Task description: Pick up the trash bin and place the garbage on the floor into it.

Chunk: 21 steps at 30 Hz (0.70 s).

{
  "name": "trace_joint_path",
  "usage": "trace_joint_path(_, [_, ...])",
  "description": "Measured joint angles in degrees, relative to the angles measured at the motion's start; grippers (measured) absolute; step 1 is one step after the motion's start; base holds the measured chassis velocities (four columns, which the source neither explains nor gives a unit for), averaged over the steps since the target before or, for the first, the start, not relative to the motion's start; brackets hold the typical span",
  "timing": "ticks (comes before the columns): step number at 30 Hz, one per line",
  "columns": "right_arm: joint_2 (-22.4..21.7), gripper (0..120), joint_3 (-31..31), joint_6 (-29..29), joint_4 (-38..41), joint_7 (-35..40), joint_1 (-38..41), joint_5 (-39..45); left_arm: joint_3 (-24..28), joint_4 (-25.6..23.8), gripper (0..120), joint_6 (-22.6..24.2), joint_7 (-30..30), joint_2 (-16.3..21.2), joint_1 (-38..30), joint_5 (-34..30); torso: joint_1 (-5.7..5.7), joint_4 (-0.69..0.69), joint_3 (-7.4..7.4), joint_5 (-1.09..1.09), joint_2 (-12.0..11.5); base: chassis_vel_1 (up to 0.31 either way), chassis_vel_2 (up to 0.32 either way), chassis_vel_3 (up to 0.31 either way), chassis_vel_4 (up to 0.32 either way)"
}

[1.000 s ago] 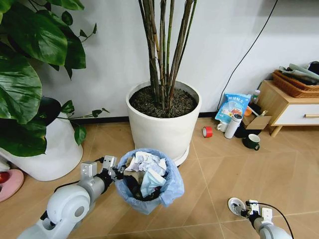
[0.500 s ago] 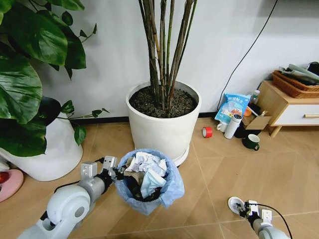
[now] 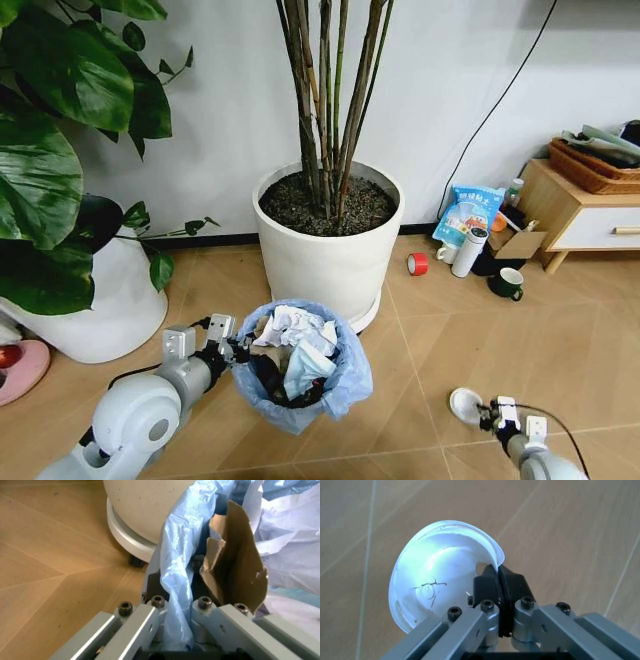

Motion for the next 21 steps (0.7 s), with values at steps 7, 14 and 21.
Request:
trace_joint_path(7, [-0.65,0,0.74,0.87,4.41,-0.35,-1.17,-2.01,-0.13,-1.12,0,0.01,0.00,-0.08,0.66,0.15,0.00,-0.01,-0.01,-0.04,0.00,0.000,0.000,0.000,0.000])
trace_joint_path(14, [-3.09,0,2.94,2.33,14.07,-1.88,-3.47,-2.40,-0.07,-2.38,0,0.02,0.05,0.13,2.11,0.92,0.00,0.00,-0.02,-0.10,0.02,0.000,0.000,0.000,0.000])
trace_joint_path(21, [-7.13,0,4.62,0.51,29.69,-2.84,-6.32,1.99,1.33,-2.95,0,0.10,0.38,0.44,2.35,1.60,-0.01,-0.01,-0.02,-0.07,0.02,0.000,0.000,0.000,0.000])
